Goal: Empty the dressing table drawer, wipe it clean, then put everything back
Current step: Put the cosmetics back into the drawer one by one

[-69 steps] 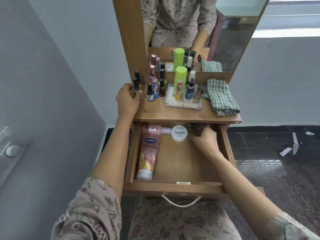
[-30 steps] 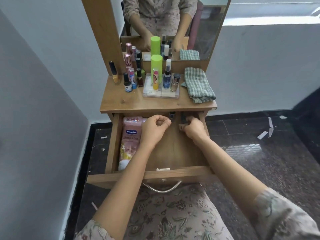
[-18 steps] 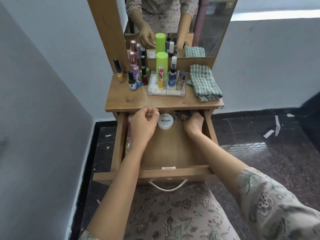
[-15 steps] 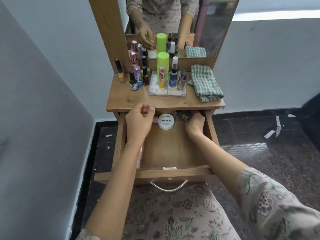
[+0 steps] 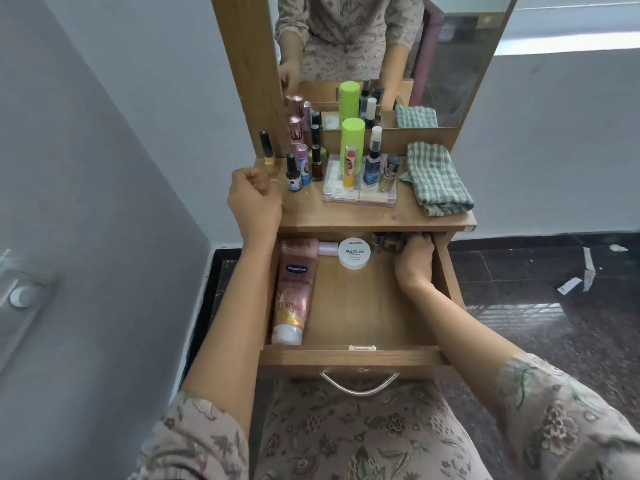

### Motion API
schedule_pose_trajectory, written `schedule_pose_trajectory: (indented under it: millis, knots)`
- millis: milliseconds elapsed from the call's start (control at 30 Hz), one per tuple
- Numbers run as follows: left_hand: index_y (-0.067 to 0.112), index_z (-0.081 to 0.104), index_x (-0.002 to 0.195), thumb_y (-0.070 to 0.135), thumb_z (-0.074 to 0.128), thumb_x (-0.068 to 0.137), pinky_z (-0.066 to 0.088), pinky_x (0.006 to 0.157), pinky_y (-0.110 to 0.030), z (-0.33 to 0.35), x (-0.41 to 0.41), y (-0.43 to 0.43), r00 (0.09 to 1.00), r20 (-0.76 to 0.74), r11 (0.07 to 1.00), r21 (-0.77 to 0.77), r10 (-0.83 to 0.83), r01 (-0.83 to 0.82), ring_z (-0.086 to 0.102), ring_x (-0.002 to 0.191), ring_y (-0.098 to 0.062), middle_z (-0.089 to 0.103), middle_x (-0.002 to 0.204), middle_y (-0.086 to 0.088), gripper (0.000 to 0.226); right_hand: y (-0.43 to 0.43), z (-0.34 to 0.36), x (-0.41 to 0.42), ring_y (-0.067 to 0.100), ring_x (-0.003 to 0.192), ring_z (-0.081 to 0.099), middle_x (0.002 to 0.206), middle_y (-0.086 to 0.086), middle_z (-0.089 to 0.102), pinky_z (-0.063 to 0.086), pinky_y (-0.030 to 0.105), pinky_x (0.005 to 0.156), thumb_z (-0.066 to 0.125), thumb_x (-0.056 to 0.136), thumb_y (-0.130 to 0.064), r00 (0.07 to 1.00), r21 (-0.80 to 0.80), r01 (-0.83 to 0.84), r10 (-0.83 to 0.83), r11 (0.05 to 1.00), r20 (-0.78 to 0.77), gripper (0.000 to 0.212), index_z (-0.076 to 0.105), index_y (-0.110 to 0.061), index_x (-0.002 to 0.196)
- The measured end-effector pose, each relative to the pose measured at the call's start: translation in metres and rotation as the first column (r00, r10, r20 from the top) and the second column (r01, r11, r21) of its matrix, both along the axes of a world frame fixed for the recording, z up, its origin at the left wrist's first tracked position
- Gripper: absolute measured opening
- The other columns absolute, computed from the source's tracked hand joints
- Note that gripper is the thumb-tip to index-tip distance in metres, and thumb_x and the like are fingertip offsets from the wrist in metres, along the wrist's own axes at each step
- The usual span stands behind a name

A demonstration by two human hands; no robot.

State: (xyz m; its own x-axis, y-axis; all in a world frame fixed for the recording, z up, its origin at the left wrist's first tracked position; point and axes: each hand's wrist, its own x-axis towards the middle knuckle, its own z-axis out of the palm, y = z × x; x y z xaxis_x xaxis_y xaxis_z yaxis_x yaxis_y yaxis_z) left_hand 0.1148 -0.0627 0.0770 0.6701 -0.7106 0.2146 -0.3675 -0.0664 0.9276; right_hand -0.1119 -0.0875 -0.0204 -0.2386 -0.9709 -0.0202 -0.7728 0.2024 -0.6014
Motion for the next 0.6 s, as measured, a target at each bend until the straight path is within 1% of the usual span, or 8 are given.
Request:
schedule_pose_trajectory:
  millis: [67, 100, 167, 233, 300, 400, 500, 600]
  knots:
    - [0.006, 0.052, 0.119, 0.008, 0.06, 0.087, 0.046, 0.079, -0.018, 0.0, 0.008, -0.012, 1.0, 0.012, 0.999, 0.045, 0.005, -0.006, 0.057, 0.094, -0.012, 0.052, 0.096, 0.012, 0.033, 0.001, 0.002, 0.001, 0.037, 0.111, 0.055, 0.12, 0.025, 0.058, 0.045, 0.036, 0.089, 0.037, 0.092, 0.008, 1.0, -0.001, 0.009, -0.009, 1.0, 0.007, 0.032, 0.059, 0.008, 0.114]
    - [0.006, 0.05, 0.123, 0.009, 0.06, 0.088, 0.047, 0.085, -0.02, -0.001, 0.011, -0.019, 1.0, 0.021, 0.998, 0.067, 0.004, -0.005, 0.058, 0.101, -0.015, 0.055, 0.108, 0.004, 0.037, 0.002, 0.002, 0.0, 0.038, 0.109, 0.056, 0.118, 0.024, 0.06, 0.047, 0.037, 0.087, 0.037, 0.091, 0.008, 1.0, 0.002, 0.018, -0.019, 1.0, 0.02, 0.031, 0.06, 0.007, 0.113]
    - [0.008, 0.047, 0.13, 0.008, 0.059, 0.09, 0.048, 0.097, -0.028, -0.001, 0.017, -0.032, 0.998, 0.067, 0.994, 0.109, -0.003, -0.005, 0.057, 0.114, -0.021, 0.053, 0.128, -0.008, 0.043, 0.004, 0.004, -0.002, 0.038, 0.106, 0.059, 0.115, 0.022, 0.062, 0.048, 0.037, 0.083, 0.039, 0.09, 0.006, 0.997, 0.025, 0.037, -0.039, 0.999, 0.064, 0.03, 0.058, 0.005, 0.114]
    - [0.013, 0.044, 0.136, 0.004, 0.053, 0.093, 0.045, 0.103, -0.031, 0.002, 0.02, -0.044, 0.989, 0.143, 0.988, 0.154, -0.035, 0.013, 0.053, 0.119, -0.024, 0.048, 0.135, -0.011, 0.045, 0.006, 0.008, -0.002, 0.04, 0.106, 0.058, 0.116, 0.022, 0.061, 0.048, 0.039, 0.084, 0.041, 0.09, 0.003, 0.995, 0.066, 0.037, -0.043, 0.997, 0.095, 0.033, 0.053, 0.004, 0.12]
    - [0.017, 0.043, 0.138, 0.004, 0.047, 0.095, 0.043, 0.105, -0.033, 0.006, 0.023, -0.054, 0.98, 0.18, 0.981, 0.186, -0.09, 0.056, 0.051, 0.121, -0.025, 0.046, 0.136, -0.012, 0.045, 0.008, 0.014, -0.002, 0.042, 0.109, 0.056, 0.119, 0.024, 0.058, 0.047, 0.041, 0.087, 0.044, 0.087, 0.001, 0.994, 0.115, 0.018, -0.029, 0.993, 0.101, 0.043, 0.041, 0.006, 0.129]
    - [0.016, 0.045, 0.138, 0.014, 0.047, 0.098, 0.043, 0.106, -0.037, 0.009, 0.027, -0.064, 0.967, 0.193, 0.965, 0.233, -0.165, 0.118, 0.052, 0.121, -0.027, 0.048, 0.136, -0.012, 0.039, 0.016, 0.023, -0.006, 0.043, 0.11, 0.054, 0.122, 0.025, 0.053, 0.047, 0.039, 0.085, 0.047, 0.085, 0.002, 0.996, 0.195, -0.023, 0.006, 0.981, 0.086, 0.052, 0.032, 0.008, 0.135]
    - [0.011, 0.052, 0.132, 0.023, 0.052, 0.097, 0.044, 0.102, -0.035, 0.01, 0.028, -0.067, 0.961, 0.21, 0.962, 0.239, -0.181, 0.129, 0.054, 0.119, -0.027, 0.056, 0.131, -0.011, 0.037, 0.025, 0.031, -0.01, 0.042, 0.111, 0.053, 0.124, 0.026, 0.051, 0.048, 0.04, 0.087, 0.049, 0.083, 0.004, 0.997, 0.249, -0.055, 0.038, 0.967, 0.072, 0.051, 0.034, 0.009, 0.131]
    - [0.008, 0.058, 0.126, 0.021, 0.051, 0.098, 0.043, 0.095, -0.025, 0.011, 0.026, -0.063, 0.975, 0.18, 0.981, 0.17, -0.127, 0.096, 0.058, 0.115, -0.022, 0.062, 0.126, -0.007, 0.031, 0.036, 0.039, -0.01, 0.04, 0.111, 0.052, 0.122, 0.024, 0.05, 0.046, 0.04, 0.089, 0.052, 0.082, 0.002, 0.995, 0.246, -0.057, 0.035, 0.968, 0.092, 0.04, 0.039, 0.004, 0.121]
